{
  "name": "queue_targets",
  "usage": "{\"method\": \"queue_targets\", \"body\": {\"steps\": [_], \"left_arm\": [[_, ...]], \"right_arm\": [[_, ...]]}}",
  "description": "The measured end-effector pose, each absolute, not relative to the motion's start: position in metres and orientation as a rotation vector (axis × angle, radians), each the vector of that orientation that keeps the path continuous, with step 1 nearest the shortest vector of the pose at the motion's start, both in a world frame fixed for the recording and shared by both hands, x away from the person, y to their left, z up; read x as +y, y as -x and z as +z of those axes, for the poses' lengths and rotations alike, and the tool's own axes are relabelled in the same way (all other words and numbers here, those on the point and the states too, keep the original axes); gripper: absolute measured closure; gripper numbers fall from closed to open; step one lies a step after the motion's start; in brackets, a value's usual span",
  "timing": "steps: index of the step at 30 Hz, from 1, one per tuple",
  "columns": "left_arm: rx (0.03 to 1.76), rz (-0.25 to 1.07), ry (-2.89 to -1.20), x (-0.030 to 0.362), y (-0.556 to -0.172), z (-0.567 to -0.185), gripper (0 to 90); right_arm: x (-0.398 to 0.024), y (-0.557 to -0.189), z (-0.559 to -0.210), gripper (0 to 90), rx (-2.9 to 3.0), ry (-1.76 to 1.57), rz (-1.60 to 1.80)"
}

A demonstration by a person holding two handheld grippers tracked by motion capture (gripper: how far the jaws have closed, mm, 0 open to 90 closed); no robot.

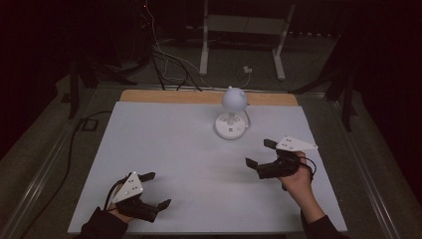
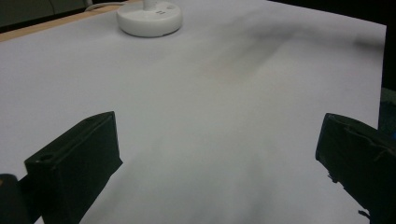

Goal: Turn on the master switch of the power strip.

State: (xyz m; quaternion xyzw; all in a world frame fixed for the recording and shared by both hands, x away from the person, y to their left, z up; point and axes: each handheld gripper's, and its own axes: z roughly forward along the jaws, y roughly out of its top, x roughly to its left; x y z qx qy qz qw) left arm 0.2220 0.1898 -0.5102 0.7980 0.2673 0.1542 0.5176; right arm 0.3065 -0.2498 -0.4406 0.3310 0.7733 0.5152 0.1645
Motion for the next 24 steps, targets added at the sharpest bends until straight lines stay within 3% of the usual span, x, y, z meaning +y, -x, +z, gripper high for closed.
{"method": "queue_targets", "body": {"steps": [24], "left_arm": [[0.642,0.371,-1.914,0.19,-0.222,-0.51,0.3]], "right_arm": [[-0.244,-0.355,-0.431,0.0,2.193,-0.956,1.474]]}}
